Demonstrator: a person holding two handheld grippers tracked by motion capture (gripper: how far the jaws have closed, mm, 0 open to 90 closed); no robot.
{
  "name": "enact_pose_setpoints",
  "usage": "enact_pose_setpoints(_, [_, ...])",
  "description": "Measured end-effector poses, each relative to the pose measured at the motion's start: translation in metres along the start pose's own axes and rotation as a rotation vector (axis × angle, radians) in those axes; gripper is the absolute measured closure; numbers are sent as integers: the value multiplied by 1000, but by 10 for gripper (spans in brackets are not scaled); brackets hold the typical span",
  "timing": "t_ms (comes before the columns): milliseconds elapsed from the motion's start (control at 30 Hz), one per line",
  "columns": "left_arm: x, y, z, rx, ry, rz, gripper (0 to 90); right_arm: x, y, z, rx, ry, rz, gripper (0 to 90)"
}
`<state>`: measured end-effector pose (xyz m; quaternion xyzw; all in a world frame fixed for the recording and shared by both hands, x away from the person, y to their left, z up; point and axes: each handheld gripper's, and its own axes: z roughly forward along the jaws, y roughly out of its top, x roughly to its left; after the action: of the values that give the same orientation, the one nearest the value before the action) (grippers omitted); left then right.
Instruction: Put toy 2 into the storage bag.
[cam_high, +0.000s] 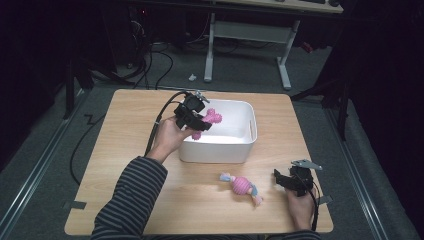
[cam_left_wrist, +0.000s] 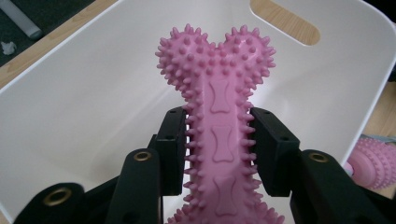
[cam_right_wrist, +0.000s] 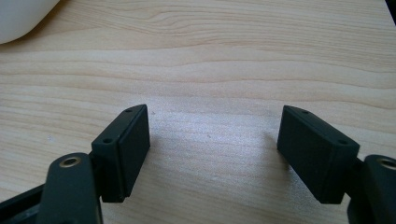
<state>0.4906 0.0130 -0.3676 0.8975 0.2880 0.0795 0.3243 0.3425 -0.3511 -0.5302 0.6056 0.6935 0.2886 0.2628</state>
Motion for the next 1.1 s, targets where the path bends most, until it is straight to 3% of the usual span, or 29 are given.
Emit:
enact_pose_setpoints(233, [-1, -1, 9, 25, 24, 6, 586, 0, 0, 0, 0, 0, -1, 256])
enact_pose_setpoints(500, [-8, 0, 19, 47, 17, 30, 585, 0, 0, 0, 0, 0, -1, 256])
enact_pose_setpoints(1100, [-8, -6, 32, 100, 27, 22, 579, 0, 0, 0, 0, 0, -2, 256])
